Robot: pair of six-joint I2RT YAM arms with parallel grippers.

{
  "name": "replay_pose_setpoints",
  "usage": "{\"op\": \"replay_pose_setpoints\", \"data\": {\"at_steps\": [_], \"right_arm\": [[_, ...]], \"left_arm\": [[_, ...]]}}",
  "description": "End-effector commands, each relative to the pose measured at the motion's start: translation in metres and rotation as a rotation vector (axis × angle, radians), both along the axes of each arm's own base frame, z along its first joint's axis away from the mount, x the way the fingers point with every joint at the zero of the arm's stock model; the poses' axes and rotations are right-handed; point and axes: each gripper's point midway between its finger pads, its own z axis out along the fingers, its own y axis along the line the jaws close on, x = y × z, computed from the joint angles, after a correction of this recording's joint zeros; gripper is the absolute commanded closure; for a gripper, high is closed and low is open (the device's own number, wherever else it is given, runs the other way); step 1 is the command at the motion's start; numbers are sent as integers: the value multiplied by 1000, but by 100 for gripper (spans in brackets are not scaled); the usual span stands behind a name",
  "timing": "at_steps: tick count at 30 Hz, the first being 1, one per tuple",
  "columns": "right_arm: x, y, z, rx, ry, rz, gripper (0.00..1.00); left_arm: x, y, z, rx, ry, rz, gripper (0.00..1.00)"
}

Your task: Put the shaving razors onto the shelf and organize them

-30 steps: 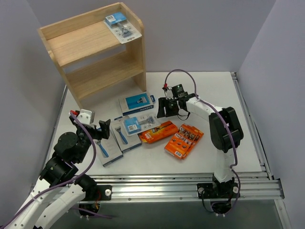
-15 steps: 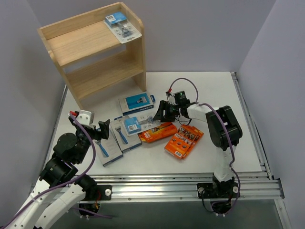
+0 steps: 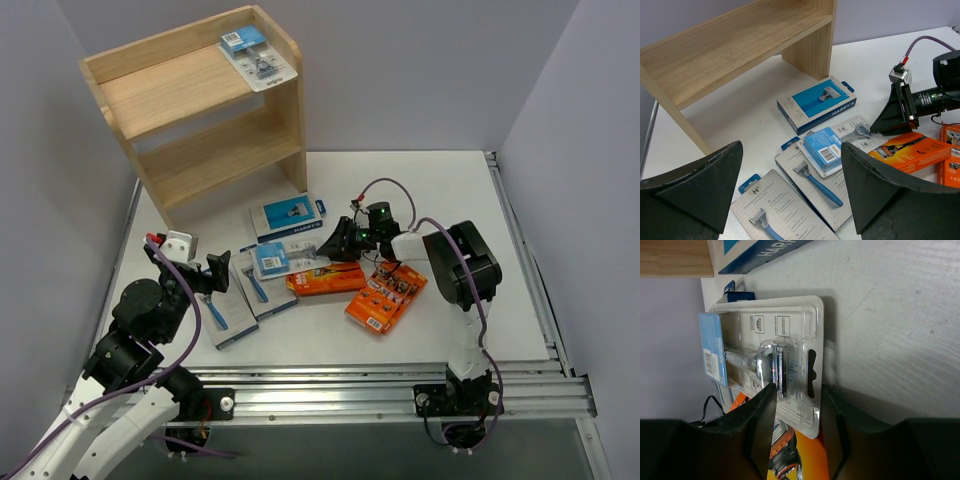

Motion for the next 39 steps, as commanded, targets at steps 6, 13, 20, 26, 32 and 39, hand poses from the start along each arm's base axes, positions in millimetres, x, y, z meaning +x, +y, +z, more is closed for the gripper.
{"op": "replay_pose_setpoints", "data": {"at_steps": [6,13,20,26,32,39], "right_arm": [[-1,10,16,148,23,1,88],[3,18,52,304,-6,-14,100],[5,20,93,386,-65,-31,100],[-4,21,133,423,-120,-68,100],[-27,23,149,368,-135,-100,100],[-69,27,160,281,-163,-100,100]], "left_arm": [[2,0,11,-19,-40,10,11],[3,1,10,-17,-37,17,11],[4,2,8,-12,-31,22,11],[5,1,5,-18,-23,24,9],[5,2,2,-13,-12,33,7],[9,-16,-6,-4,28,-37,7]]}}
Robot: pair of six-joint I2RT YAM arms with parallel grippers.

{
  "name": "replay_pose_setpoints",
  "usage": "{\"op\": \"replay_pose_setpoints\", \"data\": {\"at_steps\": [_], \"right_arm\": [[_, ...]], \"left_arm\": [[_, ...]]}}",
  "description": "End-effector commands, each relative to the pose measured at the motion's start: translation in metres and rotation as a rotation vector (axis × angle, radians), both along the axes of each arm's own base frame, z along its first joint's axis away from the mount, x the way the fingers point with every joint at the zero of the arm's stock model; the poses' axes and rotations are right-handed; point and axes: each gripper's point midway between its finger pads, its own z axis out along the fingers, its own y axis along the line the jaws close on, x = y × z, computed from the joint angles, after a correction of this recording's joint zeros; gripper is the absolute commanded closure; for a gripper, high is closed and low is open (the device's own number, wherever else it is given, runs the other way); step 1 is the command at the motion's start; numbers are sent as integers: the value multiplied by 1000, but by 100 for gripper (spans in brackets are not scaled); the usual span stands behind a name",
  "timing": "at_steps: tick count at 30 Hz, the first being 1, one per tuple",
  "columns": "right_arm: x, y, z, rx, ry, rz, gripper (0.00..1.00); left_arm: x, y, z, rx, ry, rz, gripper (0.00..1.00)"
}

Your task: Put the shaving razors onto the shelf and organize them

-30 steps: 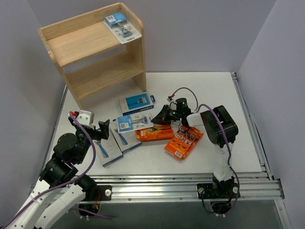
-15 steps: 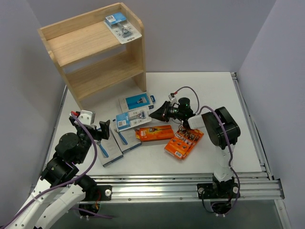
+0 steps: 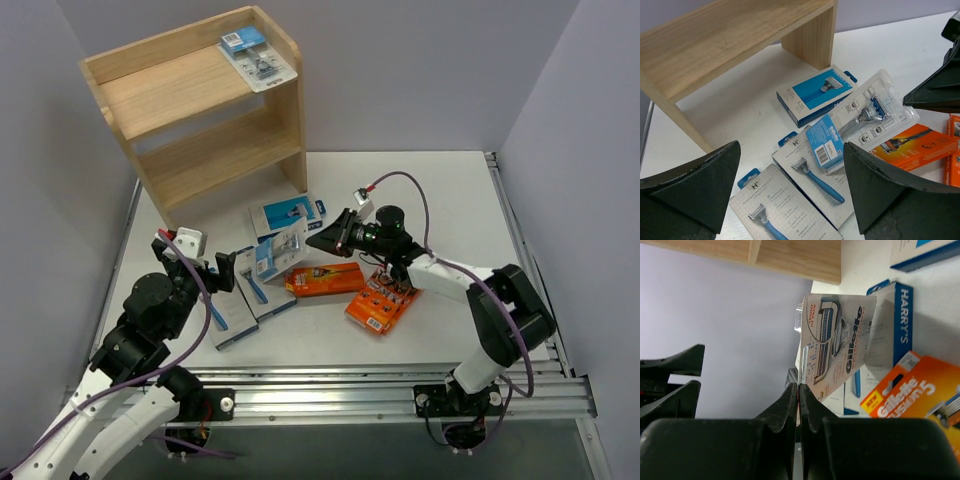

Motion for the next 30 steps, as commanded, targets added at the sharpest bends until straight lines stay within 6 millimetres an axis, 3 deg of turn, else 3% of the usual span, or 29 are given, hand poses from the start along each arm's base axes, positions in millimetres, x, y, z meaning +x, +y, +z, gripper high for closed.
{"op": "replay_pose_setpoints", "data": {"at_steps": [1,3,4,6,7,8,12,16,24,30], "right_arm": [[-23,-1,2,-63,-25,-15,100],[-35,-2,7,-69,-42,-9,100],[-44,-5,-5,-95,-12,-12,100],[-56,-10,1,-88,-23,-12,100],[-63,-15,-10,-106,5,-18,100],[-70,-17,-2,-92,-10,-18,100],[-94,-29,-10,-120,-27,16,100],[-112,-39,-23,-176,-71,68,100],[-132,-57,-52,-277,-169,128,100],[-140,-57,-48,-235,-250,151,100]], "left_arm": [[0,-17,8,-32,-11,-76,7],[-1,-22,7,-36,-9,-101,7],[-2,-24,6,-37,-5,-113,7],[-4,-31,8,-45,-7,-154,7],[-5,-35,9,-49,-10,-174,7],[-5,-40,9,-44,-7,-203,7],[-26,-88,16,-31,-11,-499,7],[-40,-120,15,-28,41,-695,7],[-48,-160,-13,85,193,-957,7],[-48,-174,-48,215,281,-1098,7]]}}
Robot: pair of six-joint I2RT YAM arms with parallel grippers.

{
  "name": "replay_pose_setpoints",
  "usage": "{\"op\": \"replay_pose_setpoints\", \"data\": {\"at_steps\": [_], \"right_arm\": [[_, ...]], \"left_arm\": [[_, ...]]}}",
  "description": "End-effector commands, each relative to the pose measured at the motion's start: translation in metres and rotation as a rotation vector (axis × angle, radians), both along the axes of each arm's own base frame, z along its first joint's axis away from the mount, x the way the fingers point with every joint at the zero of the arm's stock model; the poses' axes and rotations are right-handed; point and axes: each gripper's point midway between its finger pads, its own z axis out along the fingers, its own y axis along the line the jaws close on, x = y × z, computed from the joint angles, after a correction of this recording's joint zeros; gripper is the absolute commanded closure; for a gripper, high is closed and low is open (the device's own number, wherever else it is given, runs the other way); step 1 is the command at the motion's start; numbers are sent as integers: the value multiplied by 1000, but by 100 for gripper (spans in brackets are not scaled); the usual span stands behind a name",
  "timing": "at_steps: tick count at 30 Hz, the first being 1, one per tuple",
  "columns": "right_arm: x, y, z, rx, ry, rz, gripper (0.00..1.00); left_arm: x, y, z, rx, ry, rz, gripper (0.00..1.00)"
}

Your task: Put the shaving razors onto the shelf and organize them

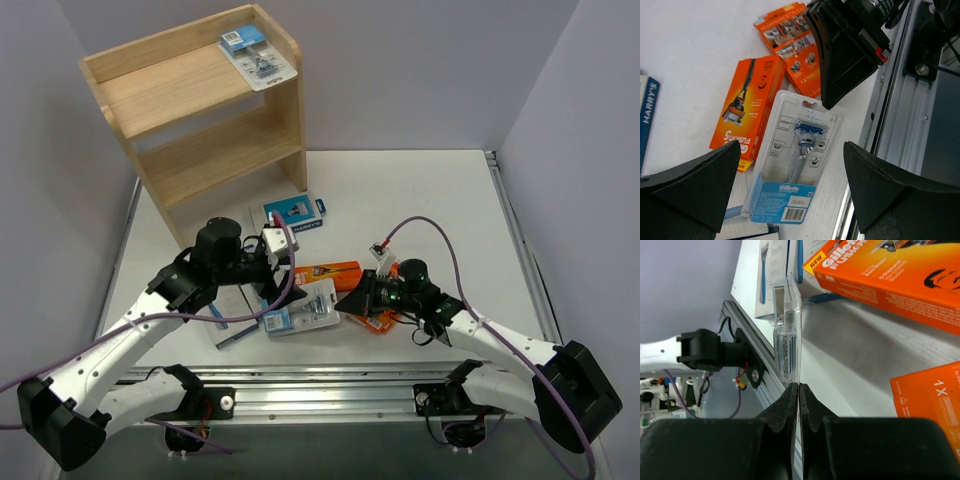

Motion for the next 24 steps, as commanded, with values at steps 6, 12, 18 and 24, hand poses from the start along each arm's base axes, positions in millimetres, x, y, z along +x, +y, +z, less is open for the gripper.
{"op": "replay_pose_setpoints", "data": {"at_steps": [6,12,18,24], "right_arm": [[-9,-1,31,8,-222,110,100],[-15,-1,45,10,-308,174,100],[-17,0,46,19,-324,197,100],[-21,1,53,45,-346,215,100]], "left_arm": [[-10,-28,-17,101,78,-275,8],[-4,-37,-34,130,104,-322,11],[-6,-47,-43,108,121,-397,12],[2,-59,-47,73,113,-413,18]]}}
